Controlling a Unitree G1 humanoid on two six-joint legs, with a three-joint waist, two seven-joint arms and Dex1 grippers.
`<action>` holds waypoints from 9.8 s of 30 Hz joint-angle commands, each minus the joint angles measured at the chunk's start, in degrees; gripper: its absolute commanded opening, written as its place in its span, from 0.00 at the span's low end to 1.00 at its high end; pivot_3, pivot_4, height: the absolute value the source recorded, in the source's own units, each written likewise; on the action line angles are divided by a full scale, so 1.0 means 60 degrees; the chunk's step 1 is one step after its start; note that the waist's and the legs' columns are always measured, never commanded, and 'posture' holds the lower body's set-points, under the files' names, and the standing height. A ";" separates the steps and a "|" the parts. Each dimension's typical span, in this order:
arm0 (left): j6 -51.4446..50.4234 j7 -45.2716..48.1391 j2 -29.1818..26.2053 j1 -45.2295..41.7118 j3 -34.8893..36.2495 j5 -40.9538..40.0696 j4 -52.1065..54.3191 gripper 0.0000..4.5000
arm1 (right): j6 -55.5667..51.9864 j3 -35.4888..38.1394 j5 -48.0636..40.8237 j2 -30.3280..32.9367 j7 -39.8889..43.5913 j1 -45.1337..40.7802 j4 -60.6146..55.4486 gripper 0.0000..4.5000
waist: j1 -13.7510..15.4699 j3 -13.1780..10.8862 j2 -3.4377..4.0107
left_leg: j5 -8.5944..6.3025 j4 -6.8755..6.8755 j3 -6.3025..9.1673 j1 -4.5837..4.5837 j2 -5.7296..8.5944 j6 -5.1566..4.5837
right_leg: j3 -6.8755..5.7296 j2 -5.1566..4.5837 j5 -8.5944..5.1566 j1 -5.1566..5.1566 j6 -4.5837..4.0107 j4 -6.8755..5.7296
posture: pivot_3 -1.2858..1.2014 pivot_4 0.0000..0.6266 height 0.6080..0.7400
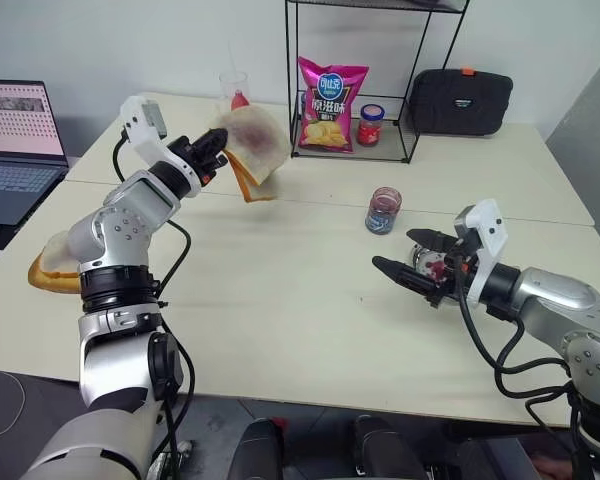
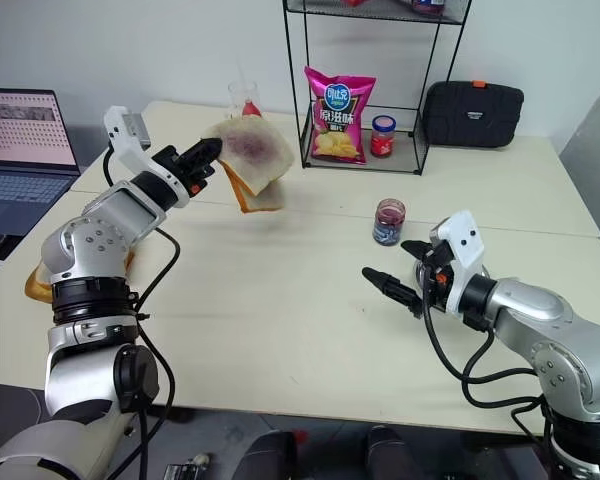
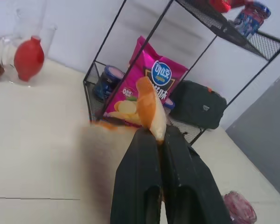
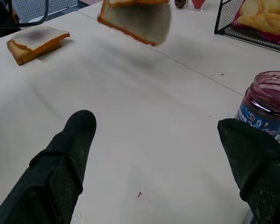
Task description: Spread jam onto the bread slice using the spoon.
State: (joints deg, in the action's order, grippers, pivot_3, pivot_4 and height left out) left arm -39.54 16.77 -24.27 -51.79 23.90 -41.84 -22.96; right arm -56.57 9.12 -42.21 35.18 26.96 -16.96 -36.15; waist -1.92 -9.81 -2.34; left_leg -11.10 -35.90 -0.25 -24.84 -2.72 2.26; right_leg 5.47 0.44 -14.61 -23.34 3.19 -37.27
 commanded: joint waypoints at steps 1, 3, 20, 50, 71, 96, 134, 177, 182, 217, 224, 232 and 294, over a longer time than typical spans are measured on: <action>0.0593 -0.1203 0.0407 0.0425 0.1211 -0.0231 -0.0294 0.01 | 0.0063 0.0288 -0.0216 -0.0098 -0.0321 0.0205 -0.0536 1.00 | 0.0000 0.0000 0.0000 | 0.0000 -0.0001 0.0001 -0.0001 -0.0001 0.0000 | 0.0000 0.0000 0.0000 0.0000 0.0000 0.0000 | 0.52 0.24 1.00; 0.0790 -0.1682 0.0591 0.1010 0.1535 -0.0057 -0.0684 0.01 | 0.0066 0.0275 -0.0243 -0.0115 -0.0390 0.0267 -0.0601 1.00 | 0.0001 0.0000 0.0000 | 0.0000 0.0000 -0.0001 -0.0001 0.0000 0.0000 | 0.0003 -0.0002 0.0001 0.0000 -0.0001 0.0000 | 0.52 0.24 1.00; 0.1624 -0.1918 0.1121 0.3130 0.0963 0.1142 -0.0670 0.15 | 0.0177 0.0062 -0.0244 -0.0053 -0.0438 -0.0076 -0.0205 1.00 | 0.0039 0.0016 0.0013 | 0.0002 -0.0025 -0.0008 0.0013 0.0004 -0.0001 | 0.0009 -0.0006 0.0016 0.0015 0.0013 -0.0012 | 0.52 0.24 1.00; 0.1878 -0.1886 0.1084 0.2505 0.1484 0.0002 0.1048 0.01 | 0.0489 -0.0190 0.0073 -0.0296 -0.0361 -0.0206 0.0219 1.00 | 0.0017 0.0014 0.0009 | 0.0002 -0.0024 -0.0006 0.0010 0.0004 -0.0001 | 0.0008 -0.0003 0.0017 0.0013 0.0011 -0.0010 | 0.52 0.24 1.00; -0.0551 0.7127 -0.2811 0.2561 -0.6317 0.1209 0.3645 0.01 | -0.0721 0.1344 -0.2011 0.1119 -0.0349 0.1087 -0.1324 1.00 | -0.0025 0.0023 0.0049 | -0.0002 -0.0018 0.0006 0.0042 0.0002 0.0003 | 0.0004 0.0006 -0.0057 -0.0009 -0.0045 -0.0111 | 0.52 0.24 1.00; 0.5191 0.7221 0.0440 -0.0037 -0.6304 0.5550 -0.3191 0.22 | -0.0525 0.1152 -0.2840 0.1456 -0.1250 0.1786 -0.1823 1.00 | 0.0085 0.0011 0.0034 | -0.0001 -0.0036 0.0011 0.0002 0.0018 -0.0002 | -0.0003 -0.0010 -0.0060 -0.0012 -0.0011 -0.0102 | 0.52 0.24 1.00; 0.1564 0.7233 -0.0838 0.2714 -0.5759 0.3503 0.5283 0.99 | 0.0697 0.4970 -0.5856 -0.1572 -0.6076 0.1800 0.4532 1.00 | -0.0236 0.0011 0.0081 | 0.0025 -0.0036 -0.0009 0.0075 0.0007 -0.0044 | 0.0038 0.0009 -0.0040 0.0023 -0.0061 -0.0132 | 0.52 0.24 1.00; 0.1388 0.6584 -0.0921 0.3202 -0.5800 0.3486 0.6141 1.00 | 0.2517 0.4285 -0.2623 -0.1838 -0.2711 -0.0684 0.8601 0.29 | -0.0224 0.0006 0.0097 | 0.0030 -0.0023 -0.0003 0.0056 0.0003 -0.0055 | 0.0021 0.0015 -0.0028 0.0011 -0.0026 -0.0124 | 0.52 0.24 1.00; 0.1529 0.6517 -0.0890 0.3253 -0.5760 0.3571 0.5982 1.00 | 0.2321 0.4412 -0.2837 -0.1814 -0.2705 -0.0492 0.8162 0.01 | -0.0222 0.0006 0.0098 | 0.0030 -0.0023 -0.0002 0.0056 0.0003 -0.0055 | 0.0020 0.0015 -0.0028 0.0011 -0.0026 -0.0125 | 0.52 0.24 1.00; 0.0787 0.4415 -0.0553 0.3632 -0.4120 0.2856 0.6146 1.00 | 0.5012 -0.1580 0.3201 -0.2026 -0.1013 -0.7133 1.0395 0.01 | -0.0215 -0.0049 0.0159 | 0.0027 -0.0009 -0.0005 -0.0012 0.0001 -0.0051 | 0.0012 0.0015 -0.0016 -0.0067 -0.0066 -0.0129 | 0.52 0.24 1.00; 0.0690 0.4336 -0.0738 0.3562 -0.4094 0.2832 0.6173 1.00 | 0.6330 -0.1971 0.4502 -0.2467 -0.0570 -0.7178 1.1841 0.01 | -0.0229 -0.0051 0.0161 | 0.0028 -0.0013 -0.0007 -0.0008 0.0001 -0.0050 | 0.0015 0.0017 -0.0015 -0.0066 -0.0065 -0.0136 | 0.52 0.24 1.00; 0.0731 0.4336 -0.0871 0.3582 -0.4167 0.2891 0.6212 1.00 | 0.6674 -0.1887 0.5018 -0.2964 -0.0251 -0.7109 1.2855 0.01 | -0.0229 -0.0051 0.0161 | 0.0028 -0.0010 -0.0005 -0.0009 0.0001 -0.0050 | 0.0014 0.0017 -0.0014 -0.0067 -0.0067 -0.0134 | 0.52 0.24 1.00; 0.1481 0.4823 -0.1179 0.4682 -0.3490 0.2735 0.6785 1.00 | 0.1015 0.4052 -0.1847 -0.4945 -0.5076 -0.7007 0.8562 0.01 | -0.0410 -0.0053 0.0168 | 0.0028 0.0013 -0.0003 -0.0009 -0.0005 -0.0051 | 0.0017 0.0024 -0.0014 -0.0079 -0.0068 -0.0142 | 0.52 0.24 1.00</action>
State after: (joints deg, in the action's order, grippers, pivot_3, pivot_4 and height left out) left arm -30.28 46.83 -30.35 -26.84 -0.37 -23.30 11.36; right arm -48.74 37.20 -51.31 6.91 -3.49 -58.96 22.51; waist -4.38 -10.13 -1.33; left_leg -10.93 -35.80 -0.27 -24.89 -2.76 1.95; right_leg 5.57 0.58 -14.70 -23.83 2.78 -38.13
